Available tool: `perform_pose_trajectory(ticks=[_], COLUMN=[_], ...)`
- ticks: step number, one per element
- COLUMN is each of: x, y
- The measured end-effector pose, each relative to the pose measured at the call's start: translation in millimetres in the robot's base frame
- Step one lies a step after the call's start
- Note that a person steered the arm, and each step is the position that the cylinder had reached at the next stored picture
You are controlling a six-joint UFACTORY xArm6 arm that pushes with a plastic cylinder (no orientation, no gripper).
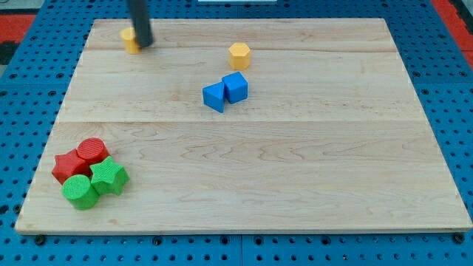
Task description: Move the yellow hexagon closer to the yellow heart
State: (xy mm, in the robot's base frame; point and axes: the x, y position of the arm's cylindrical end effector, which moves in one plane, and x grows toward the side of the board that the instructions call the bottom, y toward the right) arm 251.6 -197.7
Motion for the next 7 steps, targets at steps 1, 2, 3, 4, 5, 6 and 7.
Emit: perform_pose_trajectory(ticks=[1, 2, 3, 4, 5, 6, 7], x=[-0.7, -22.2, -6.1, 29.7, 22.7, 17.9, 14.6], y=[22.9, 126.7, 234.2, 269.6, 188.9, 141.9, 200.9])
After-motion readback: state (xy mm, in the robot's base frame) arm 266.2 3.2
